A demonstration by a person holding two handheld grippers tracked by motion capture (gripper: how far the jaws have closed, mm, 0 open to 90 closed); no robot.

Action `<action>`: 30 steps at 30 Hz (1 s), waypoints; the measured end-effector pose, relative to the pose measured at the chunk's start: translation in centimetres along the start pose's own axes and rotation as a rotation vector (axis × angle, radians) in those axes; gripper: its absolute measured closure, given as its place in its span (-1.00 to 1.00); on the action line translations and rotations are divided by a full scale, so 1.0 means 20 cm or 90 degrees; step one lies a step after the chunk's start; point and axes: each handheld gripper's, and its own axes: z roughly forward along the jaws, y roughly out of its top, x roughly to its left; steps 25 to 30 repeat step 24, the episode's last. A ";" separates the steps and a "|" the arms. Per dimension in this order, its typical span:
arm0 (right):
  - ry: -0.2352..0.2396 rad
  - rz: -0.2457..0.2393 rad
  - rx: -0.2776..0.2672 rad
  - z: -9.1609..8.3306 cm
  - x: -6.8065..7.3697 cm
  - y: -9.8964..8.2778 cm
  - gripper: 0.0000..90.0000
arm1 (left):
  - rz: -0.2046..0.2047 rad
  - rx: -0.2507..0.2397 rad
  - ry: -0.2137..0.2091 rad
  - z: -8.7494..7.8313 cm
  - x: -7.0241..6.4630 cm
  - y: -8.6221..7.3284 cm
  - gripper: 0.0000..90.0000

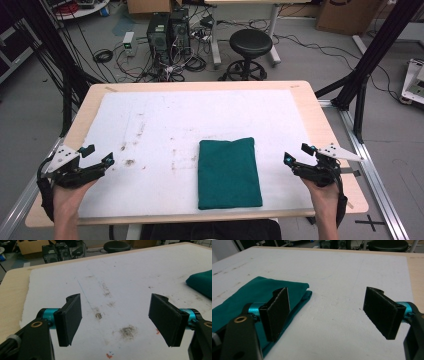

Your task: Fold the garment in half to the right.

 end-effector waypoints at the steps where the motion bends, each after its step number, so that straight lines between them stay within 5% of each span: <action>1: 0.001 0.000 0.001 0.00 0.00 0.00 -0.52 | 0.000 0.000 0.000 0.00 0.00 0.00 -0.41; 30: 0.012 -0.001 0.011 0.03 0.00 0.00 -0.52 | 0.002 0.009 -0.004 0.02 0.00 -0.01 -0.41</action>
